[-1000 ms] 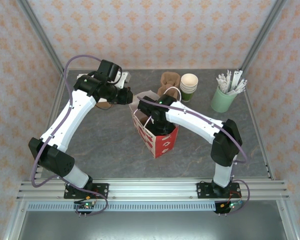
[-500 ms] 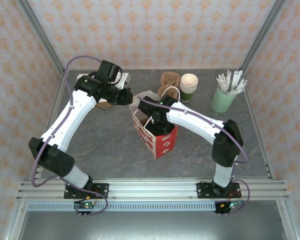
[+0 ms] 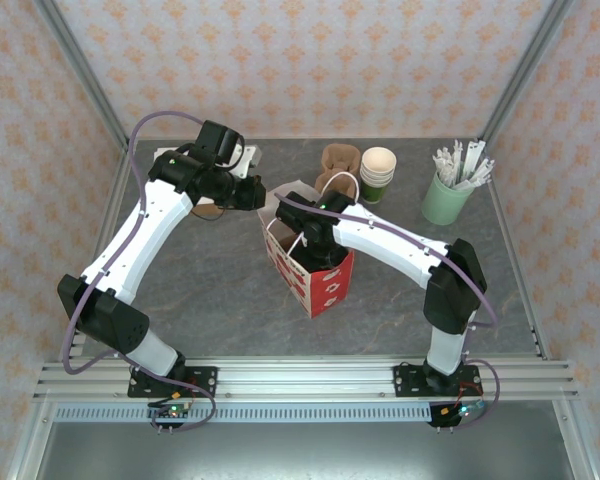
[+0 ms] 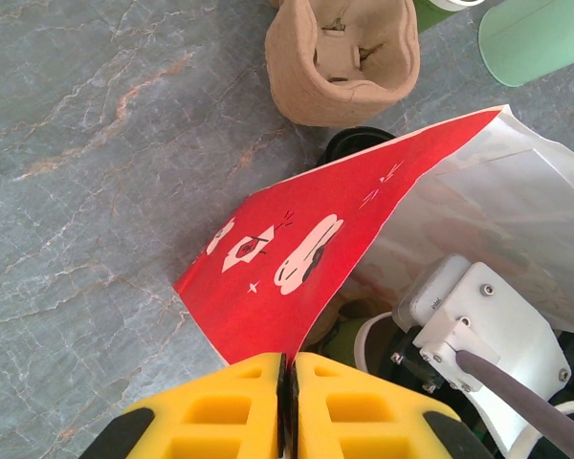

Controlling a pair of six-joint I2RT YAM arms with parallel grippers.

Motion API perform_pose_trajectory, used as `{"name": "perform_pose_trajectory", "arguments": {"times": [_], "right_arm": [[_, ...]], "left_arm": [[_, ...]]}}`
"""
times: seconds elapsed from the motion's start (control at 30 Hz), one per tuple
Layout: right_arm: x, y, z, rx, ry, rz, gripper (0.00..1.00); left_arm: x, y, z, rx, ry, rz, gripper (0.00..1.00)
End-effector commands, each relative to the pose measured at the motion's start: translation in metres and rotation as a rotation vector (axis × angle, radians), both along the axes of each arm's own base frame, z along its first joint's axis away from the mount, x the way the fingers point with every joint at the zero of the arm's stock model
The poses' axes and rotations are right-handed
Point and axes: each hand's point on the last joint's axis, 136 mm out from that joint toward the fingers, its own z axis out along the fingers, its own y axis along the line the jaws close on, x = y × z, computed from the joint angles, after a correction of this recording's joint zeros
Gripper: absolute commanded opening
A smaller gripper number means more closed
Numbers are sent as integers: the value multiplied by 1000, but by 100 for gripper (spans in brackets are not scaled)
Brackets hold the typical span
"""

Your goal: Pack the takeout coffee

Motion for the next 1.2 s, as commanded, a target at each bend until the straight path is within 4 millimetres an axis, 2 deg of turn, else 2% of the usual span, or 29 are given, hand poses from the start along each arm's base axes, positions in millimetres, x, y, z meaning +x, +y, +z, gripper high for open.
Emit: {"name": "perform_pose_trajectory", "arguments": {"times": [0.0,0.4,0.77,1.17], "right_arm": [[5,-6,6,2,-46,8,70],[5,-9,1,-11,-48,13,70],[1,-10,-16,-19,-31,29,70],[-8,-24,-28,-65,-5,57,70]], "left_arm": [[-4,2,5,11,-16,4,12],[-3,2,2,15,-10,4,12],[-2,3,2,24,-10,6,12],[-2,6,0,44,-8,14,12]]}}
